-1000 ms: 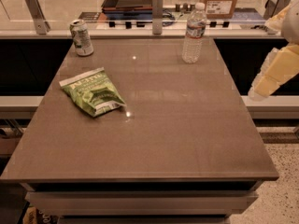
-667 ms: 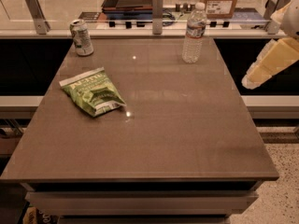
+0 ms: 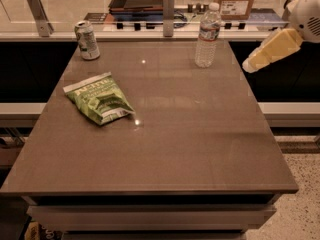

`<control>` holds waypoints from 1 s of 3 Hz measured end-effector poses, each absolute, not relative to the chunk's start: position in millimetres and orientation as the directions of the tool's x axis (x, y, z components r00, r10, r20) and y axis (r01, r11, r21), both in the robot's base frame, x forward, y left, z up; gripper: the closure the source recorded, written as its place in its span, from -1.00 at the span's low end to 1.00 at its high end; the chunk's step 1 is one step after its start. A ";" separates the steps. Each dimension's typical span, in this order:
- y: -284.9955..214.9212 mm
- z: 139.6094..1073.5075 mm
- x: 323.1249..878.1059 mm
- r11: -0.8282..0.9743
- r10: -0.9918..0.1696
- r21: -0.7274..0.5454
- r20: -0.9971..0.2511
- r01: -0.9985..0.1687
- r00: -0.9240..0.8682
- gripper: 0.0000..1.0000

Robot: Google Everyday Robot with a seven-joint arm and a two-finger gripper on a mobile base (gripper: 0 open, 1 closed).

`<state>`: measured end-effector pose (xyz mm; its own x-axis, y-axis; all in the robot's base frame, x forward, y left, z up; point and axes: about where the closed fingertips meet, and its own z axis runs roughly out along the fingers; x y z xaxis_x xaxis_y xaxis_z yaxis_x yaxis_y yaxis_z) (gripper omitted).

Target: Move water bottle near green jalapeno chip bag

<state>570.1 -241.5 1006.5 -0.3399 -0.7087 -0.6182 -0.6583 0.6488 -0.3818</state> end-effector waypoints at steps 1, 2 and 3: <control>-238.8 999.6 594.3 0.709 -0.619 -0.342 -0.721 -0.617 -0.312 -1.00; -235.7 996.4 618.5 0.778 -0.502 -0.287 -0.819 -0.559 -0.277 -1.00; -235.3 996.6 618.7 0.778 -0.502 -0.287 -0.819 -0.559 -0.277 -1.00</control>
Offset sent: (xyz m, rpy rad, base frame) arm 0.0690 0.0014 -0.0269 0.4002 -0.1902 -0.1200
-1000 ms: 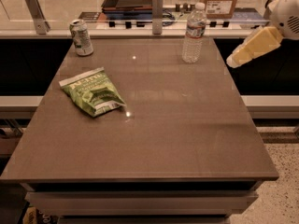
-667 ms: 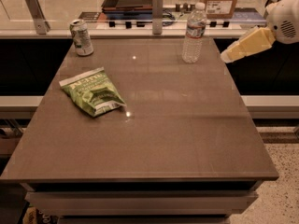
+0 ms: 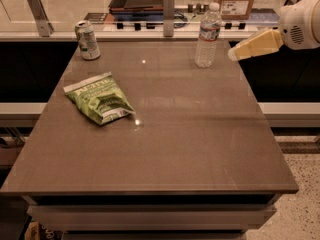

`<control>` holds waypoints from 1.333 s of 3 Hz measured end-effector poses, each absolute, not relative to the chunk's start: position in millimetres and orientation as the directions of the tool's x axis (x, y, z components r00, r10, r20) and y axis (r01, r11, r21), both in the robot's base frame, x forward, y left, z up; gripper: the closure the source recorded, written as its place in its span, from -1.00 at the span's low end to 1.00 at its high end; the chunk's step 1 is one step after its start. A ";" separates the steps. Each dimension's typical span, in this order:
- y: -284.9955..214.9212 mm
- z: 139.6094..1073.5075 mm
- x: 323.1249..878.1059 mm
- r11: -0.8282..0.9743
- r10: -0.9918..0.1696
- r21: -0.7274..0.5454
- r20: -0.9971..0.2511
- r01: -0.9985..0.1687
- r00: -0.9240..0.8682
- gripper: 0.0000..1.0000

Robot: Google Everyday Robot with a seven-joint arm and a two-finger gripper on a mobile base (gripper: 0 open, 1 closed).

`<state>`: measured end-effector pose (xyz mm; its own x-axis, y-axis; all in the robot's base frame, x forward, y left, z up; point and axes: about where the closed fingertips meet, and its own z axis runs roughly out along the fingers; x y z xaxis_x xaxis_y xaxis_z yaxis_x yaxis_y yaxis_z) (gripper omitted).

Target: Move water bottle near green jalapeno chip bag

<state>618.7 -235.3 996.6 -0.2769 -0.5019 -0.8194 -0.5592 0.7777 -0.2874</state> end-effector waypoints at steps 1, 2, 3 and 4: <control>-230.9 1000.7 636.4 0.787 -0.480 -0.284 -0.839 -0.547 -0.256 -1.00; -223.4 1002.8 661.5 0.800 -0.439 -0.260 -0.868 -0.541 -0.231 -1.00; -215.9 999.3 683.4 0.806 -0.396 -0.225 -0.892 -0.548 -0.217 -1.00; -203.6 990.4 708.8 0.808 -0.351 -0.186 -0.914 -0.559 -0.204 -1.00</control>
Offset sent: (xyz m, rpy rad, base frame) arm 0.0719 0.0142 0.0071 0.1313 -0.0861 -0.0096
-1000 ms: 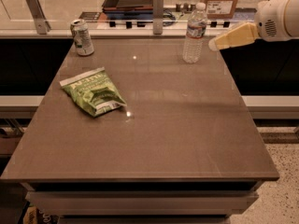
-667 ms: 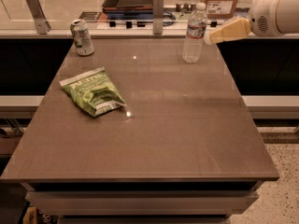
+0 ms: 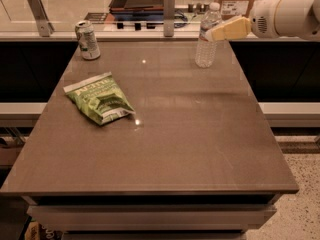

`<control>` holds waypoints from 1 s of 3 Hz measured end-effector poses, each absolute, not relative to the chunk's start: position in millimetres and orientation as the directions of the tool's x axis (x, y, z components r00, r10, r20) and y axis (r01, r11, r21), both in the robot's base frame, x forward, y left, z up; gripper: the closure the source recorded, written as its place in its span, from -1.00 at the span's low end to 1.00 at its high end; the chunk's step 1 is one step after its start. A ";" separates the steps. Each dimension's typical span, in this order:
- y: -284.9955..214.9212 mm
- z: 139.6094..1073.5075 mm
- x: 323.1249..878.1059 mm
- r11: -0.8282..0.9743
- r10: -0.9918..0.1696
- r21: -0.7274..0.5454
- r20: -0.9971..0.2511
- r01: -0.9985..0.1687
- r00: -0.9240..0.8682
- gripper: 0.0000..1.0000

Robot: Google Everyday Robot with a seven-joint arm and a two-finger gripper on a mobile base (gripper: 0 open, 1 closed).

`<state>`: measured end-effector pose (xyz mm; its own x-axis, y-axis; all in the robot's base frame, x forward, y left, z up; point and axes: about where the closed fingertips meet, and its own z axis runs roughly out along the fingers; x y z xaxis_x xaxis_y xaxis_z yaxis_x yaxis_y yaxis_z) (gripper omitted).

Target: Move water bottle near green jalapeno chip bag

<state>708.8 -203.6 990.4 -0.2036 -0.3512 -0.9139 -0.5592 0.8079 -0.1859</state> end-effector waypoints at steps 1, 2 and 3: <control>-186.7 985.3 732.0 0.803 -0.299 -0.148 -0.938 -0.578 -0.175 -1.00; -171.5 981.5 750.4 0.797 -0.240 -0.110 -0.960 -0.594 -0.145 -1.00; -159.2 972.8 764.9 0.791 -0.186 -0.068 -0.973 -0.609 -0.134 -1.00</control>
Offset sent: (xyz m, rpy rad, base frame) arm 0.0641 0.0460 -0.0109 0.2145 -0.0835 0.0758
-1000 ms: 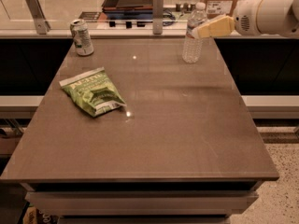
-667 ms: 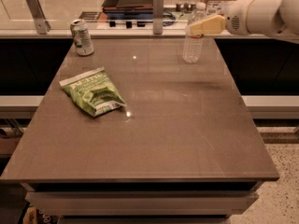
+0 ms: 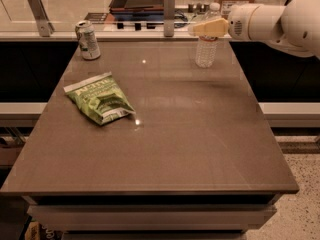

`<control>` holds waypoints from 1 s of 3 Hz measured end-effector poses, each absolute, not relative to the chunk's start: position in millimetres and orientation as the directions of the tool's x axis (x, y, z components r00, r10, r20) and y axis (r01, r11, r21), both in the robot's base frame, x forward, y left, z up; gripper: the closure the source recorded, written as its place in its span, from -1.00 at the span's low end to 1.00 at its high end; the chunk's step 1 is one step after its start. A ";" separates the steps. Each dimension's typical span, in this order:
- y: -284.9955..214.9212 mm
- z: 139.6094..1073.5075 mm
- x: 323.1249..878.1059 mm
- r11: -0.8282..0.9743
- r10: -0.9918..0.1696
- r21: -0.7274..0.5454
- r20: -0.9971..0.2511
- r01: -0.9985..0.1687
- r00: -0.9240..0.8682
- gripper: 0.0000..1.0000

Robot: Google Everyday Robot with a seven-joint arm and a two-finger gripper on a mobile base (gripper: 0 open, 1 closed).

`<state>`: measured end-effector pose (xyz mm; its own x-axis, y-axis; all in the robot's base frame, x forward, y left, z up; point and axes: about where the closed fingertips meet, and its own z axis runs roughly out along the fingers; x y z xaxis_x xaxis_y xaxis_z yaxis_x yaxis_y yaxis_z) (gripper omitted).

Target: Move water bottle near green jalapeno chip bag

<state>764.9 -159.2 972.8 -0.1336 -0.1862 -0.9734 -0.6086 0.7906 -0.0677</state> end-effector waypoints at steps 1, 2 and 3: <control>-153.8 957.5 774.9 0.790 -0.143 -0.024 -0.979 -0.613 -0.147 -1.00; -153.8 942.1 783.5 0.793 -0.105 0.016 -0.981 -0.609 -0.163 -1.00; -151.1 941.0 784.0 0.791 -0.106 0.017 -0.981 -0.612 -0.164 -0.68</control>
Offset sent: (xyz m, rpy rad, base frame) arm 0.0282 -0.0018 -0.0477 0.1277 0.0457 -0.0173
